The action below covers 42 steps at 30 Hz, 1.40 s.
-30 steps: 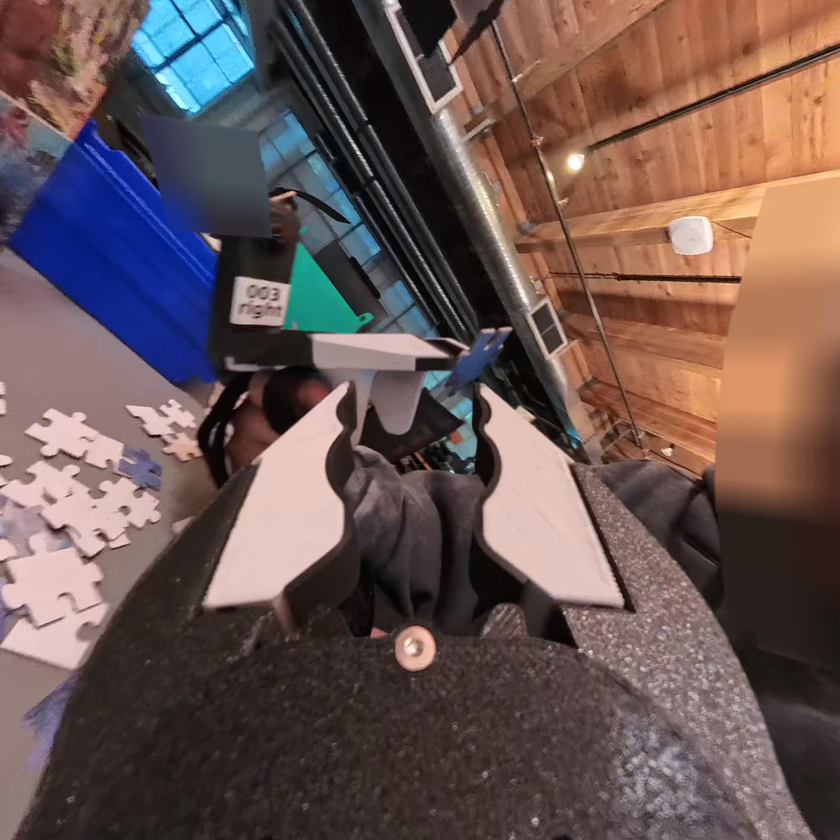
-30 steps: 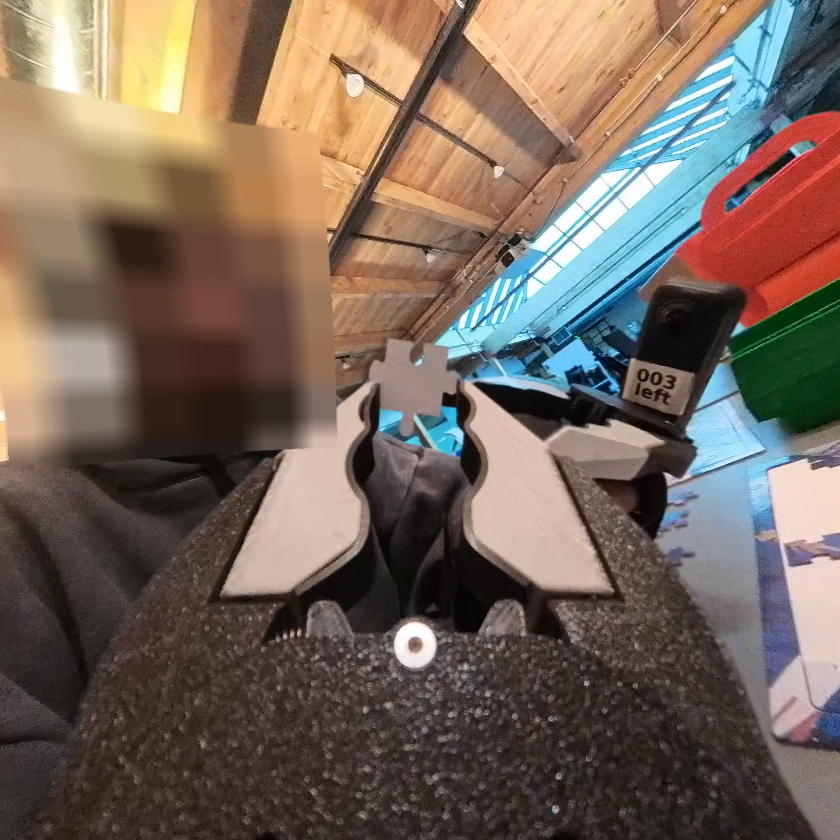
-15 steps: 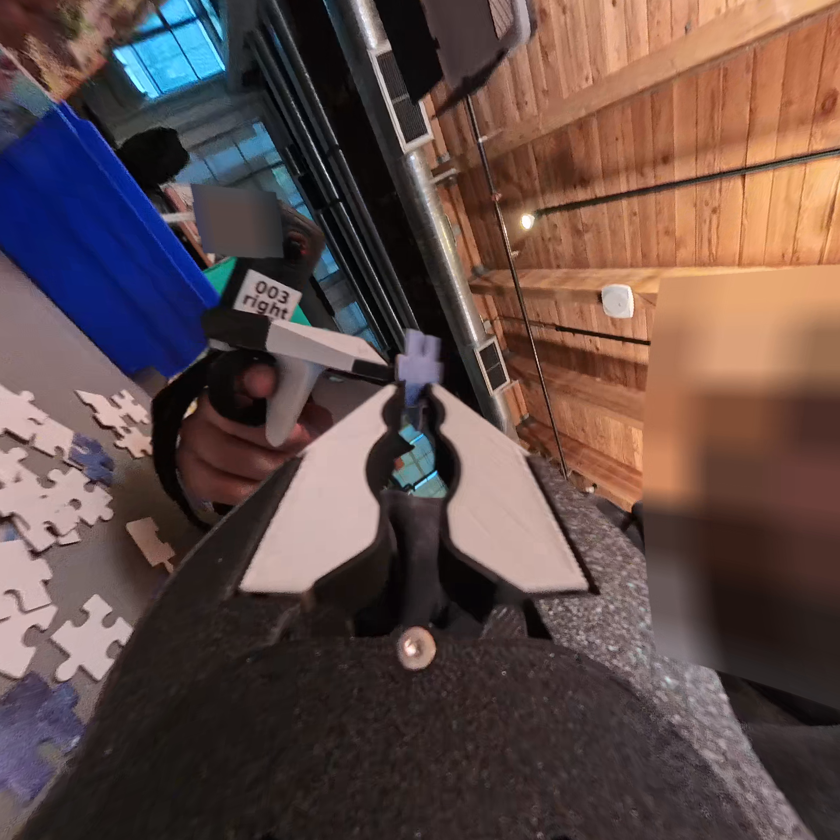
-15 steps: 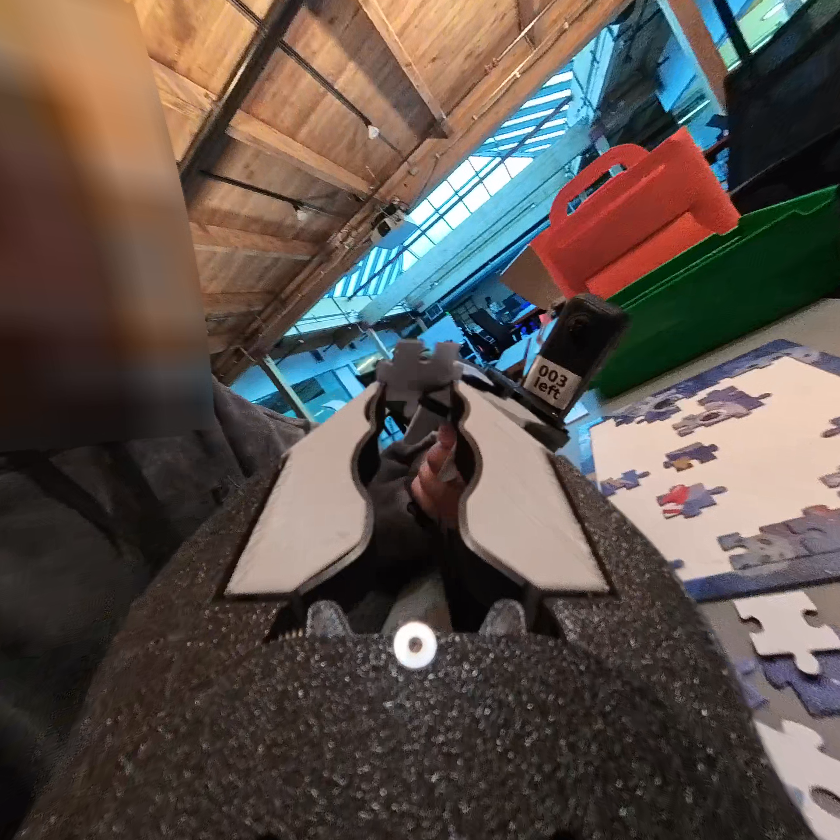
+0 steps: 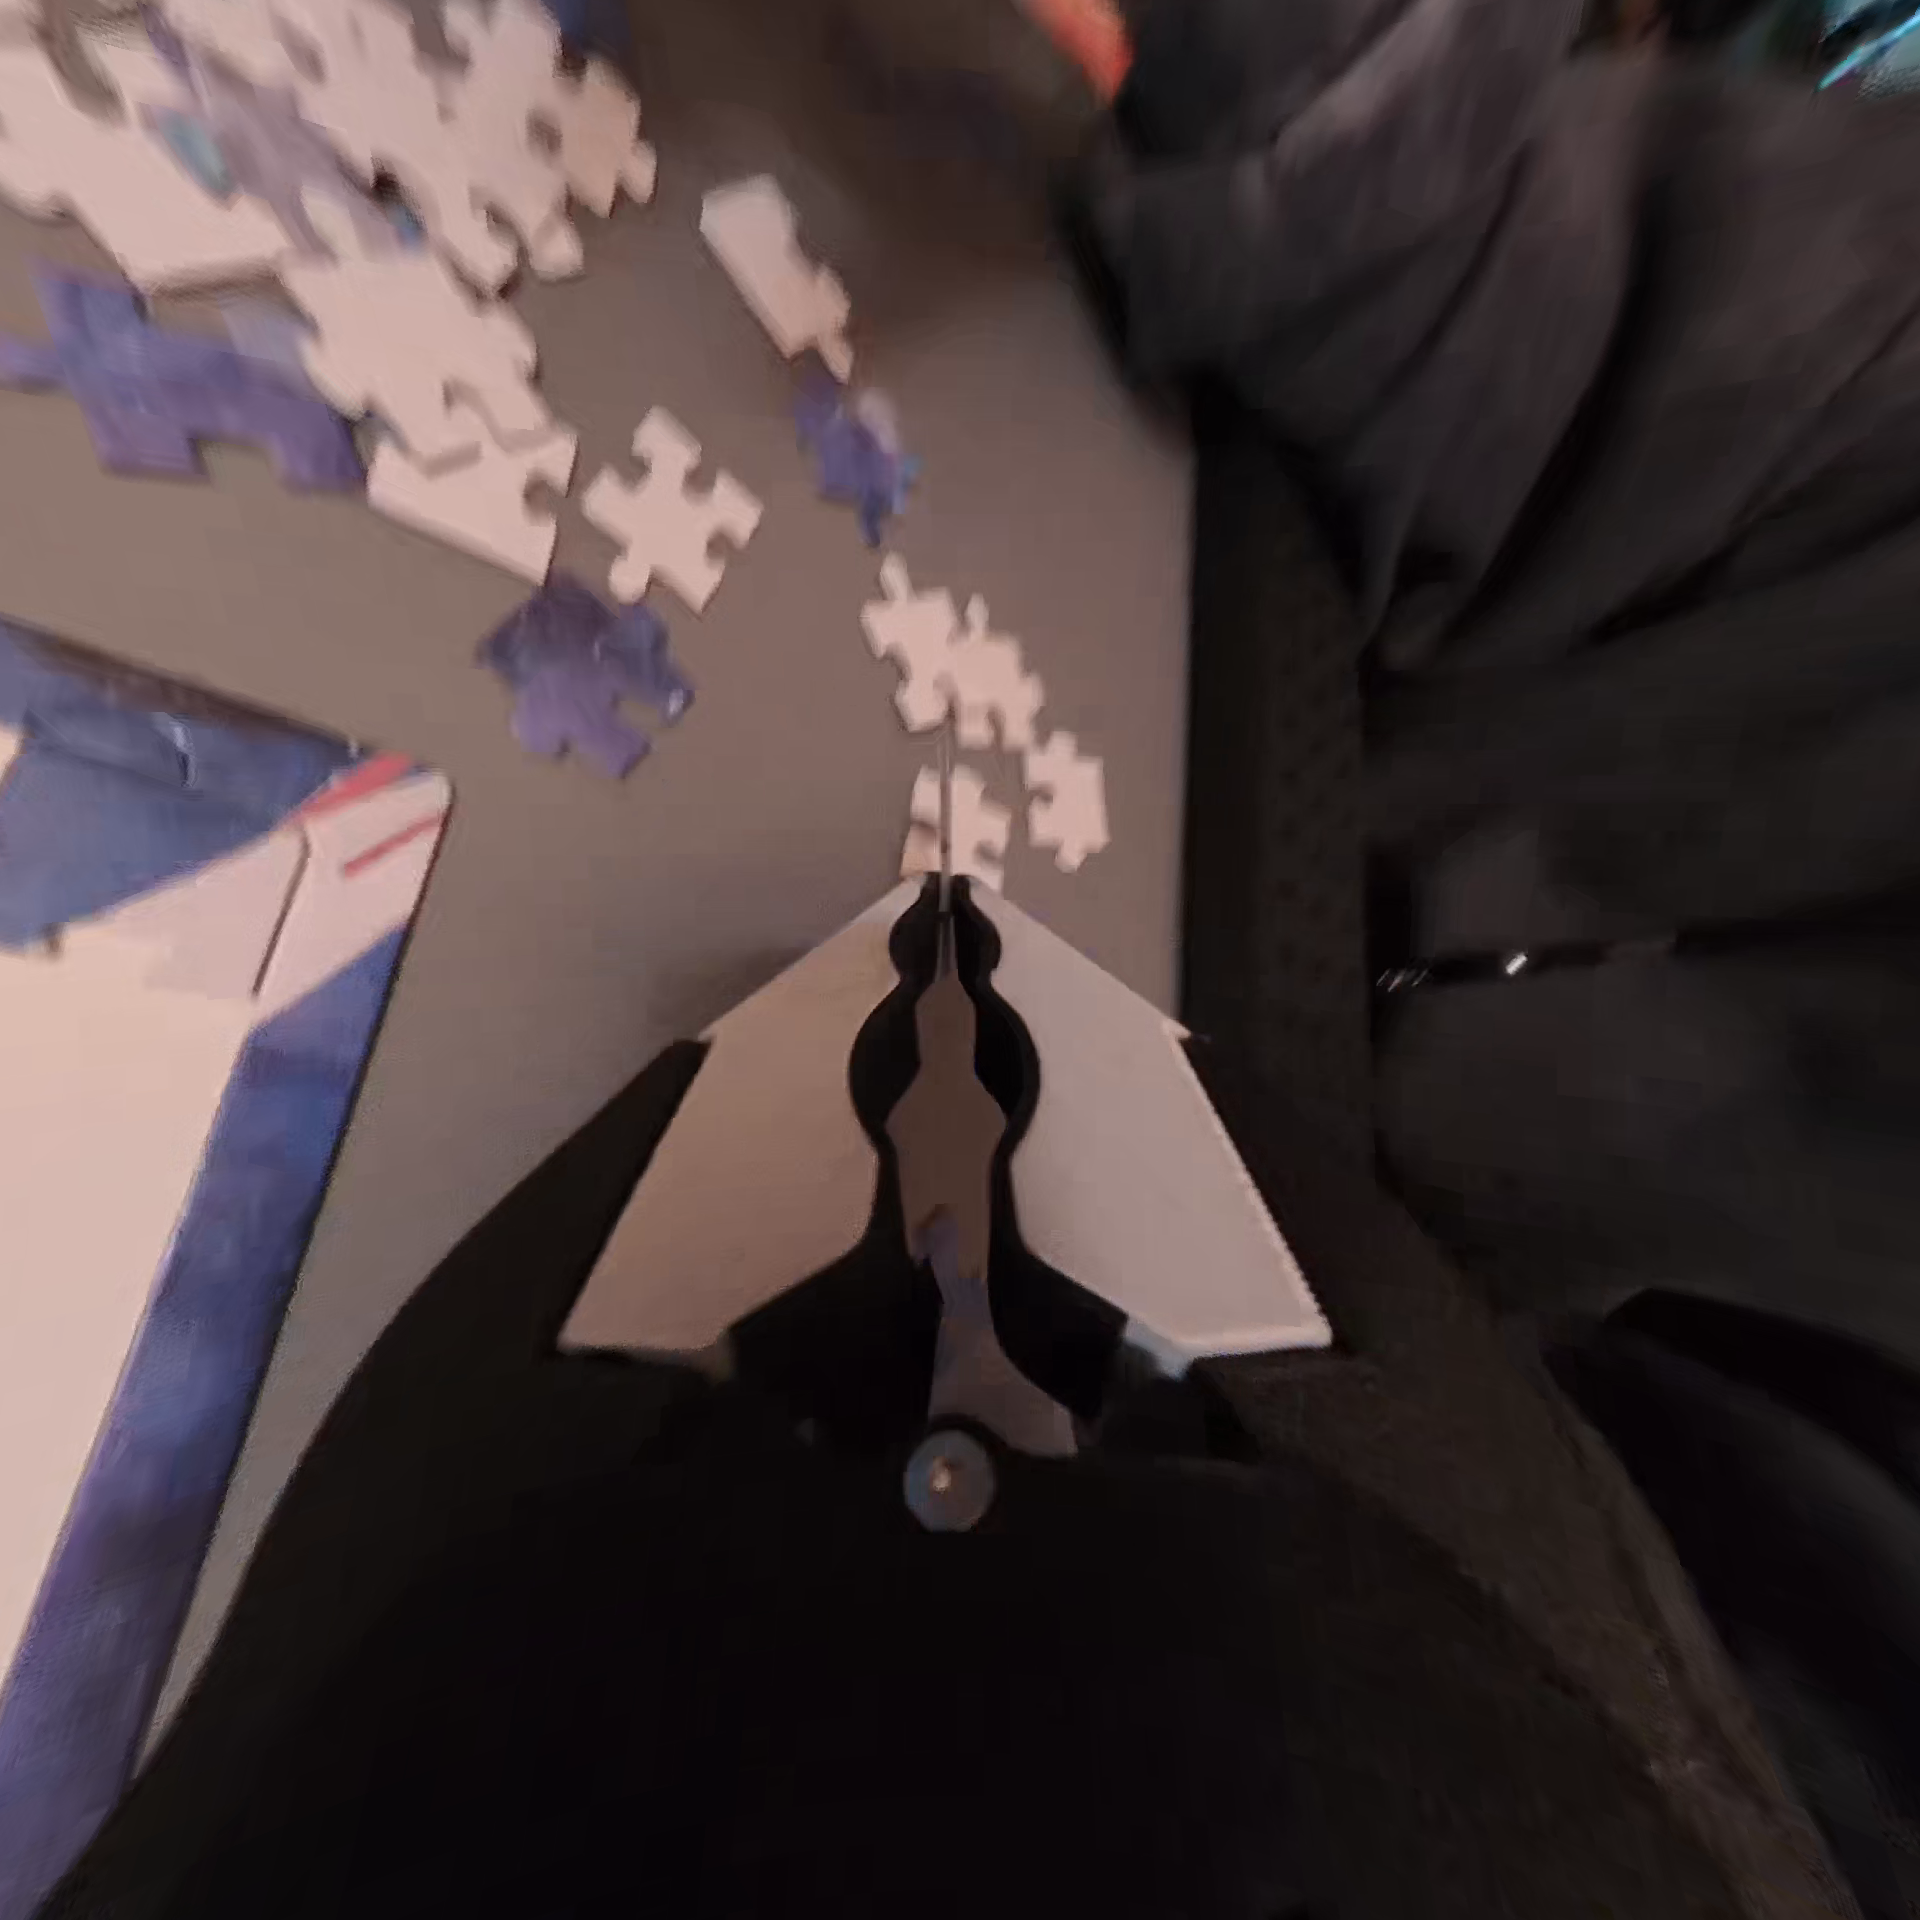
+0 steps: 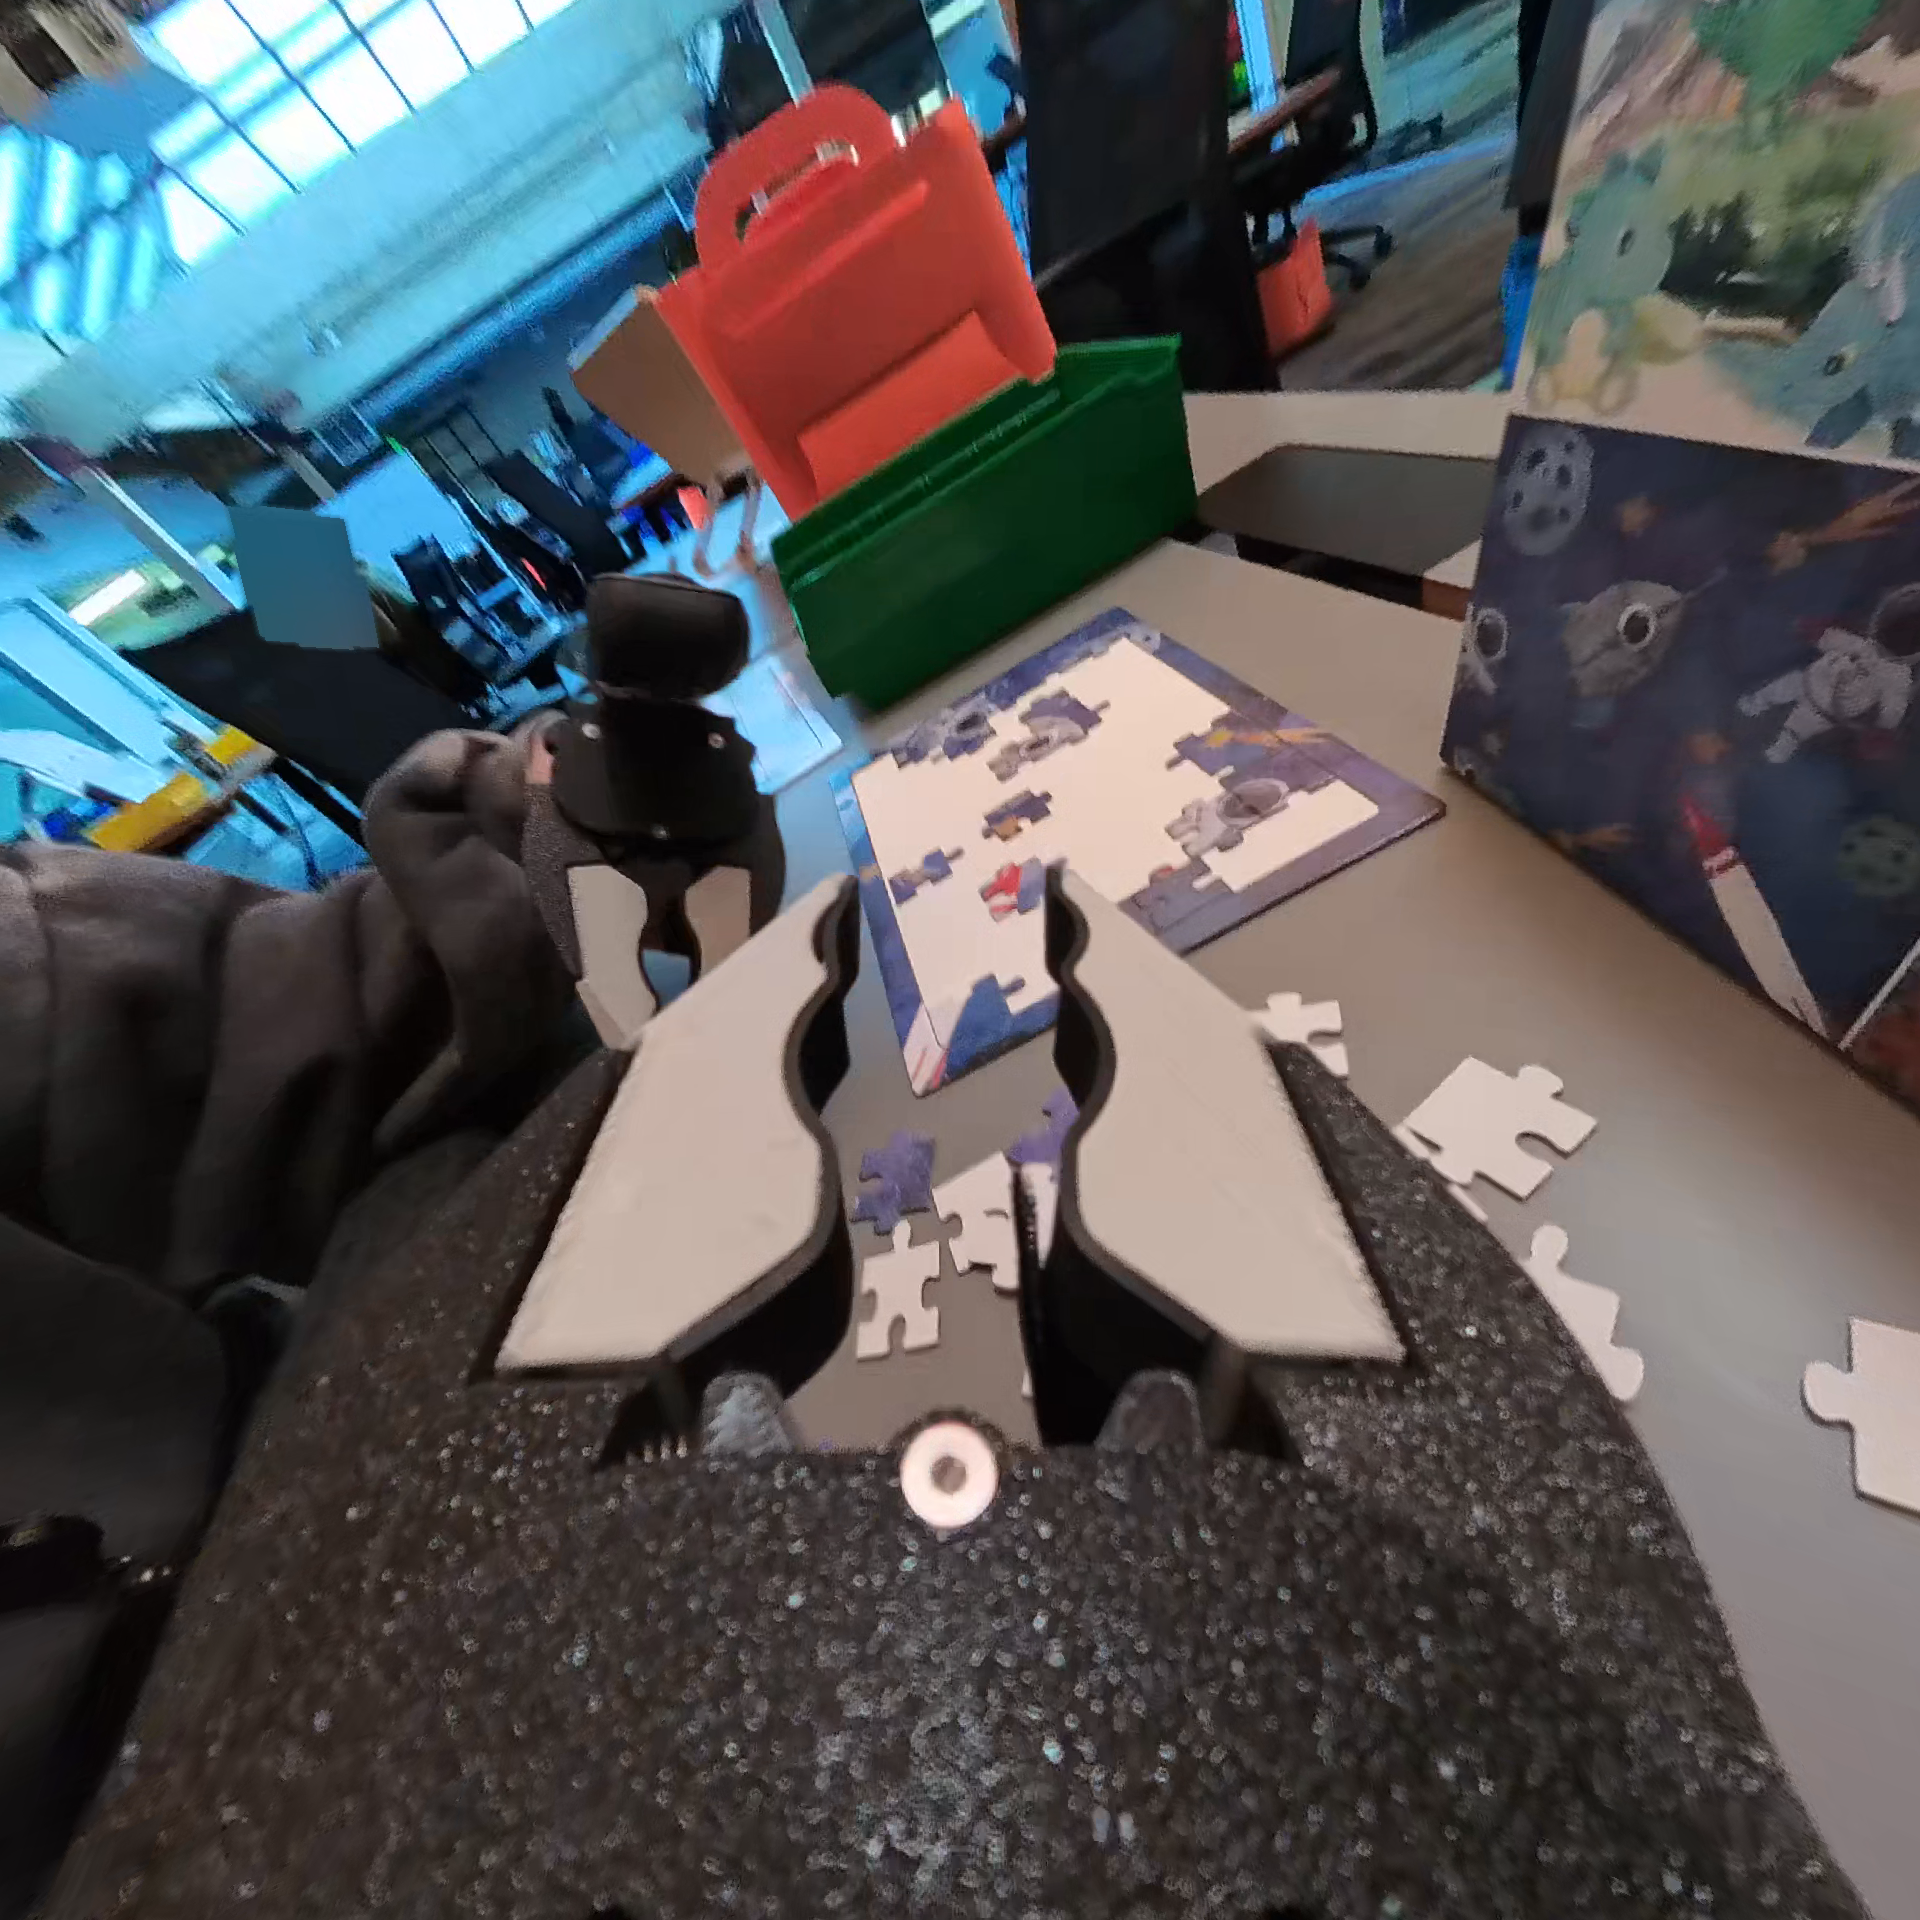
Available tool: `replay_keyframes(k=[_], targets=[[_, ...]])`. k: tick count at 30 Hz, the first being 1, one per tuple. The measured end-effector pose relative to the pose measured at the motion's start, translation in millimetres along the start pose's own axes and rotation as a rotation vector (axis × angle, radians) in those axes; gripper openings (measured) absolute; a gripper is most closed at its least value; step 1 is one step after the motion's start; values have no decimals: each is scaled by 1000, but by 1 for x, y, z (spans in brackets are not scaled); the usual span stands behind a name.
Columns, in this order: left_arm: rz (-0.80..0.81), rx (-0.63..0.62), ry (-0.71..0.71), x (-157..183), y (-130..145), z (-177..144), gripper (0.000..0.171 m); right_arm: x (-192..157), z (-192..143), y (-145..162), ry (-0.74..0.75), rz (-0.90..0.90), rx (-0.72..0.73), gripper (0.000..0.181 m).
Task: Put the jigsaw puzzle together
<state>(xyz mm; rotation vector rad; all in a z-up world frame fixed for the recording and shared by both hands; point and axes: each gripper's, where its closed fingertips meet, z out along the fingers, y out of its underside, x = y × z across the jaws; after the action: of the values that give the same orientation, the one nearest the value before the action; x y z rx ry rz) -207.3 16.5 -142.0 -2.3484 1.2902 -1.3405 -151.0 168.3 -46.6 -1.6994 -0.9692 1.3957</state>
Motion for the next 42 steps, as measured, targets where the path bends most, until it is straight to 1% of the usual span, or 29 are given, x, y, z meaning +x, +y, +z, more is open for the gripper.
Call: replay_keyframes(k=[2, 3, 6, 9, 11, 13, 14, 15, 16, 17, 19, 21, 23, 25, 27, 30, 32, 33, 35, 37, 39, 40, 42], targets=[[-54, -70, -32, -11, 20, 2, 2, 2, 3, 12, 41, -46, -85, 35], [-81, -72, -41, -15, 22, 0, 3, 5, 4, 20, 75, -80, -138, 35], [-105, -40, -70, -22, 18, -5, 2, 13, 0, 34, 165, -192, -254, 32], [-117, -49, -93, -28, 21, -4, 6, 21, -8, 44, 228, -246, -337, 33], [-119, -46, -92, -29, 20, -3, 8, 17, -16, 57, 203, -255, -414, 33], [-105, -37, -99, -30, 17, -4, 11, -3, -23, 75, 98, -274, -501, 35], [-94, -28, -103, -30, 15, -5, 15, -16, -26, 84, 35, -331, -532, 33], [-86, -14, -116, -31, 12, -6, 20, -26, -28, 92, -5, -413, -544, 33], [-81, 3, -135, -34, 9, -9, 24, -31, -30, 98, -2, -473, -543, 35], [-79, 21, -147, -36, 6, -11, 26, -29, -31, 101, 42, -531, -545, 36], [-75, 57, -161, -38, 0, -16, 28, -20, -32, 92, 142, -631, -517, 33], [-69, 84, -186, -40, -5, -21, 28, -18, -31, 82, 166, -644, -472, 31], [-34, 94, -212, -40, -6, -27, 28, -21, -32, 86, 124, -569, -492, 34], [30, 154, -266, -43, -15, -39, 28, -27, -32, 101, 47, -472, -555, 34], [56, 290, -307, -45, -36, -59, 27, -23, -30, 113, 38, -422, -620, 38], [15, 530, -397, -64, -69, -92, 27, -6, -24, 115, 106, -432, -646, 39], [-14, 642, -466, -79, -83, -104, 27, 10, -13, 108, 181, -447, -626, 40], [-20, 667, -487, -85, -88, -104, 27, 17, -7, 107, 212, -438, -622, 41], [-5, 643, -548, -94, -91, -95, 27, 29, 2, 107, 257, -400, -627, 41], [47, 561, -641, -102, -92, -81, 28, 40, 6, 111, 284, -345, -645, 42], [109, 455, -725, -107, -92, -66, 35, 39, 7, 118, 243, -291, -658, 42], [138, 407, -743, -108, -94, -58, 41, 37, 7, 119, 221, -281, -650, 44], [174, 321, -749, -110, -100, -46, 45, 35, 3, 122, 197, -283, -669, 37]])
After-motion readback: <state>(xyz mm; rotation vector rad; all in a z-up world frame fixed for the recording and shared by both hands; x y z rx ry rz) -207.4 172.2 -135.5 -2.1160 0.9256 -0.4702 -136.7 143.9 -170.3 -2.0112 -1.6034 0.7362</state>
